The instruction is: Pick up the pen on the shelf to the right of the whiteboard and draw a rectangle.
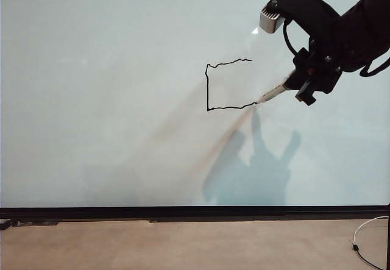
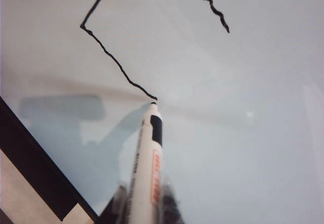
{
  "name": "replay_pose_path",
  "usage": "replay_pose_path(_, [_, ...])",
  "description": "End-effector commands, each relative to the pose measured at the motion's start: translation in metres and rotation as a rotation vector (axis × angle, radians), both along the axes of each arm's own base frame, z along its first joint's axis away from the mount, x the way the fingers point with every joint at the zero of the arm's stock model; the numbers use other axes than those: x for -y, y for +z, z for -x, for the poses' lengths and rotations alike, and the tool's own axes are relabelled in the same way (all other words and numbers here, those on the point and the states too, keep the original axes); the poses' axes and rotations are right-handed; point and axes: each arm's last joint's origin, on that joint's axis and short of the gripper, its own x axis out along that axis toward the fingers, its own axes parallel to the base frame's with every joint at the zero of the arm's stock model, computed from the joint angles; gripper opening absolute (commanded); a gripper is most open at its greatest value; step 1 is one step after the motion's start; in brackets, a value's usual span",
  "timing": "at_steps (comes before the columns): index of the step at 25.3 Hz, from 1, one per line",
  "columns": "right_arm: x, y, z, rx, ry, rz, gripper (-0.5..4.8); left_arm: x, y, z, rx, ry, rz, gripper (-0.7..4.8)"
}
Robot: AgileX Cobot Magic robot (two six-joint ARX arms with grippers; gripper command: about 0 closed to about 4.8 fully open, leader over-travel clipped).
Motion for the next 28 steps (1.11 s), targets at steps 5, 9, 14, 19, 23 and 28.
replay_pose_path(5, [-0.0004,0.0065,-0.0017,0.047,-0.007,-0.033,-0.05,0.0001,0.0017,0.0001,0.01,-0.004,-0.004,-0.05])
replay_pose_path(9, [-0.0009,0.0055,-0.003,0.043,-0.008,-0.031,-0.05,0.0001,0.0018,0.0001,0.01,-0.004,-0.004,-0.04])
replay_pose_path(14, [-0.0017,0.0041,-0.0049,0.047,-0.008,-0.034,-0.05,0.0001,0.0018,0.0001,0.011,-0.004,-0.004,-0.04])
replay_pose_path(19, [-0.0017,0.0064,-0.0054,0.067,-0.015,-0.041,-0.05,0.0001,0.0017,0.0001,0.01,-0.004,-0.004,-0.04])
replay_pose_path(23, [-0.0019,0.0096,-0.0056,0.096,-0.015,-0.054,-0.05,0.0001,0.0018,0.0001,0.01,-0.004,-0.004,-0.04])
replay_pose_path(28, [-0.0012,0.0139,-0.0034,0.112,-0.017,-0.061,-0.05,0.0001,0.0018,0.0001,0.01,-0.004,-0.004,-0.05])
